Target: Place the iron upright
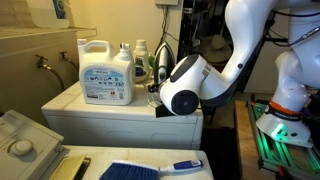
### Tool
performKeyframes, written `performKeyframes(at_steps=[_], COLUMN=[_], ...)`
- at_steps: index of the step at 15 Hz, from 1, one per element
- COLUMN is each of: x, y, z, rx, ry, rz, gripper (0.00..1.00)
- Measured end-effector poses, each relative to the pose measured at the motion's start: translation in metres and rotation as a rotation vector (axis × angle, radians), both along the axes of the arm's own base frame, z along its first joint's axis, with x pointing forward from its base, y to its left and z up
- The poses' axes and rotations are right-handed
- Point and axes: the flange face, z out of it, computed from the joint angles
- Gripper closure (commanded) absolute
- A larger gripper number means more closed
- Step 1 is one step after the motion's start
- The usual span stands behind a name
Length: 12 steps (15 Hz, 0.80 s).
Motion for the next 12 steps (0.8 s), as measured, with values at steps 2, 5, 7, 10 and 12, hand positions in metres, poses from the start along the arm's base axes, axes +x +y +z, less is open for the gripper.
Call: performKeyframes(at_steps=[2, 5, 7, 10, 12], x=[-0.003, -0.009, -0.015, -0.020, -0.020], y=[0.001, 0.003, 0.003, 0.002, 0.002], z=[0.009, 0.037, 0.058, 0.075, 0.074], rx=[0.015, 0.068, 0.096, 0.111, 0.110], ry=[-0.006, -0.010, -0.006, -0.011, -0.010], rz=[-0.010, -0.045, -0.059, -0.058, -0.056], gripper=[0.01, 0.00, 0.00, 0.00, 0.00])
